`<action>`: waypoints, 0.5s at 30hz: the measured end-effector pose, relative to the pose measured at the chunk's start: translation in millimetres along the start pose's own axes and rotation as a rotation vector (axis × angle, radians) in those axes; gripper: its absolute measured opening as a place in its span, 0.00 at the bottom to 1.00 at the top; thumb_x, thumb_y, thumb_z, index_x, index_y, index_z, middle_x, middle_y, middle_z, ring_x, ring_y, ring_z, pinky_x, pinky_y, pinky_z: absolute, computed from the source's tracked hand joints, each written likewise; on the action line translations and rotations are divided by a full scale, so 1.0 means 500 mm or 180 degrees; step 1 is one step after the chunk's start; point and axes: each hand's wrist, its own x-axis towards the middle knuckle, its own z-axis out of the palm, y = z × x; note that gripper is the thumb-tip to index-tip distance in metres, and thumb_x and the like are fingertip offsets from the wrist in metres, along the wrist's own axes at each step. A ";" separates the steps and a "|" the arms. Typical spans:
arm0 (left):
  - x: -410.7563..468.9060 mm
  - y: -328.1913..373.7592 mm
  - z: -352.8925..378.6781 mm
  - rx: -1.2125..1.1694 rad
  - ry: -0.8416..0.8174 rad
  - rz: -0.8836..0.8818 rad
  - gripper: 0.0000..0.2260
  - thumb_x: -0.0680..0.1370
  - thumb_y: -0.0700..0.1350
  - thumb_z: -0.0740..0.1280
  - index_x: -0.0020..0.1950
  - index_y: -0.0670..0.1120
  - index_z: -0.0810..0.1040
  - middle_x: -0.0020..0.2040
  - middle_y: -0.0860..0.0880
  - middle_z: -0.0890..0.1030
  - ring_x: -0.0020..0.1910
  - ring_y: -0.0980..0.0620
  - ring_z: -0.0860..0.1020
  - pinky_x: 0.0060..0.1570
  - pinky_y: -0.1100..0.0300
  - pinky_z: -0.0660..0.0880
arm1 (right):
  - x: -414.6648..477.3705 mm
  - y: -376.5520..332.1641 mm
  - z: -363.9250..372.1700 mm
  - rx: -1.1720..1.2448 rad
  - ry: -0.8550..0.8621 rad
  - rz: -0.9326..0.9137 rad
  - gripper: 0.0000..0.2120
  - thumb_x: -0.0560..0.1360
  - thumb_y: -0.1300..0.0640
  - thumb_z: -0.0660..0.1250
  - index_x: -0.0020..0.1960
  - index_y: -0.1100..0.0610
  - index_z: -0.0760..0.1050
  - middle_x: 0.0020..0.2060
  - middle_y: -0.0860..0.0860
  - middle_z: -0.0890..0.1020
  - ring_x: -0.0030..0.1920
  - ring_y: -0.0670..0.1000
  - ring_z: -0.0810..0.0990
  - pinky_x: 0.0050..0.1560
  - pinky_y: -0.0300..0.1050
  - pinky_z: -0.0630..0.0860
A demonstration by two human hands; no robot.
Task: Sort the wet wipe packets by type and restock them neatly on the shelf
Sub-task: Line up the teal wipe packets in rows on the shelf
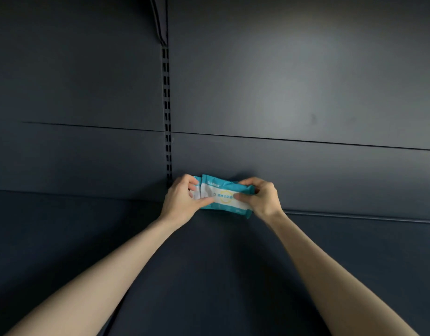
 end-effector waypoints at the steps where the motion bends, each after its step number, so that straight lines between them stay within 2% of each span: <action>1: -0.001 0.003 0.003 -0.0106 -0.0137 -0.0033 0.27 0.65 0.51 0.79 0.57 0.44 0.73 0.46 0.51 0.76 0.42 0.54 0.76 0.44 0.60 0.74 | 0.000 -0.001 0.012 -0.0107 -0.0029 -0.0035 0.12 0.67 0.66 0.76 0.46 0.54 0.78 0.40 0.49 0.80 0.38 0.46 0.78 0.40 0.32 0.76; 3: 0.001 0.000 0.013 -0.0159 -0.0291 -0.0111 0.29 0.65 0.52 0.79 0.60 0.44 0.73 0.42 0.53 0.77 0.44 0.52 0.78 0.46 0.56 0.76 | -0.003 0.001 0.031 -0.0371 -0.0070 -0.0156 0.13 0.68 0.64 0.76 0.50 0.57 0.79 0.43 0.50 0.80 0.42 0.47 0.77 0.43 0.34 0.74; 5: 0.002 -0.009 0.022 -0.0034 -0.0152 -0.0096 0.27 0.66 0.51 0.78 0.59 0.45 0.73 0.39 0.54 0.75 0.45 0.49 0.78 0.44 0.55 0.74 | -0.006 -0.002 0.038 -0.0534 -0.0110 -0.0248 0.14 0.69 0.63 0.75 0.53 0.59 0.79 0.45 0.50 0.79 0.45 0.48 0.77 0.48 0.36 0.74; 7: 0.002 -0.015 0.028 0.0065 0.0107 -0.0011 0.29 0.64 0.51 0.79 0.58 0.45 0.71 0.45 0.51 0.72 0.49 0.49 0.74 0.44 0.57 0.71 | -0.004 -0.004 0.035 -0.0620 -0.0167 -0.0374 0.14 0.69 0.64 0.75 0.54 0.60 0.79 0.46 0.49 0.80 0.46 0.47 0.77 0.51 0.36 0.73; 9: 0.007 -0.017 0.029 0.0255 0.0220 0.0153 0.33 0.63 0.51 0.80 0.62 0.46 0.70 0.54 0.49 0.69 0.56 0.49 0.70 0.49 0.57 0.70 | -0.001 -0.009 0.031 -0.0748 -0.0219 -0.0508 0.13 0.69 0.64 0.75 0.53 0.60 0.80 0.47 0.50 0.81 0.47 0.47 0.77 0.50 0.33 0.70; 11: 0.015 -0.017 0.025 0.0678 0.0181 0.0399 0.33 0.63 0.53 0.79 0.64 0.48 0.71 0.57 0.47 0.68 0.58 0.48 0.68 0.53 0.53 0.71 | 0.007 -0.008 0.033 -0.0995 -0.0182 -0.0643 0.14 0.68 0.63 0.75 0.54 0.60 0.80 0.50 0.52 0.80 0.51 0.50 0.76 0.53 0.35 0.69; 15: 0.024 -0.018 0.024 0.1318 0.0336 0.0815 0.27 0.62 0.56 0.79 0.54 0.46 0.76 0.55 0.45 0.70 0.53 0.45 0.69 0.50 0.52 0.69 | 0.007 0.001 0.037 -0.1496 -0.0076 -0.0757 0.23 0.70 0.59 0.74 0.63 0.56 0.74 0.57 0.50 0.69 0.61 0.50 0.65 0.60 0.45 0.70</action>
